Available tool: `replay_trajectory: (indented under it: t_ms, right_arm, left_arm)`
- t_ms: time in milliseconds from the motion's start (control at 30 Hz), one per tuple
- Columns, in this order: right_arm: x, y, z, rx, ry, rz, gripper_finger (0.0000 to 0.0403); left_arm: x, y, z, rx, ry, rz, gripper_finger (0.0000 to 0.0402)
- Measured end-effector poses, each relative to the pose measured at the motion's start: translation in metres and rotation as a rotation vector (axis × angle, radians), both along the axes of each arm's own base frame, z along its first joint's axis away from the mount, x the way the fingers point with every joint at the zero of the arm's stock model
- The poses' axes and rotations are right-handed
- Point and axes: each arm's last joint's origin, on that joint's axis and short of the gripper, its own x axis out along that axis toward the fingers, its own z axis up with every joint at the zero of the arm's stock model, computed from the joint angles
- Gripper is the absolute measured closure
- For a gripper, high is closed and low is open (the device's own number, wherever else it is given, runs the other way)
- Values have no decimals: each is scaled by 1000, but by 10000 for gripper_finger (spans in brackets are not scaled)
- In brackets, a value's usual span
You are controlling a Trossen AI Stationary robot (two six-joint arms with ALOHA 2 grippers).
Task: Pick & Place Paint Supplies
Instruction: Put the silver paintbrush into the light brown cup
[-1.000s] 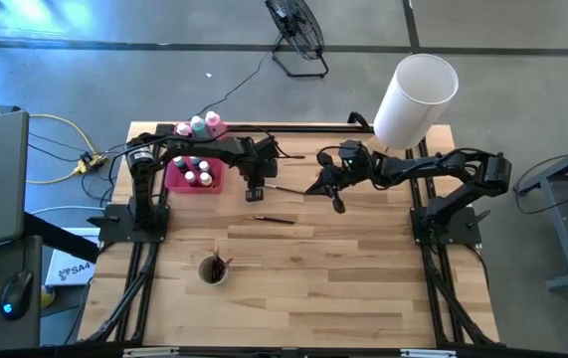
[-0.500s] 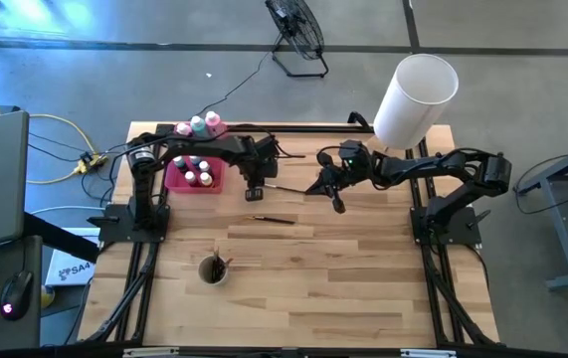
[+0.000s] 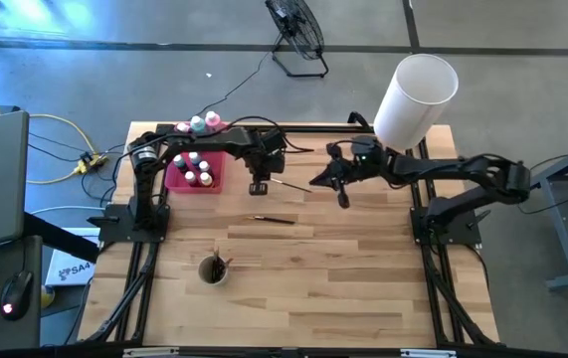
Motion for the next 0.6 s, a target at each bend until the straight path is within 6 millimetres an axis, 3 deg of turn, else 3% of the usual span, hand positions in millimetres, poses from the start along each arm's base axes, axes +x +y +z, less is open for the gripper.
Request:
replay_trajectory:
  t_ms: [167,367,600]
  right_arm:
    - [-14,2,10,-9,57,-132,401]
    - [-28,-3,3,166,192,-261,401]
    - [-30,-8,-5,337,225,-128,401]
  left_arm:
    - [-1,1,5,56,38,-9,401]
    - [0,2,6,85,39,-53,401]
    - [1,2,11,117,3,-135,401]
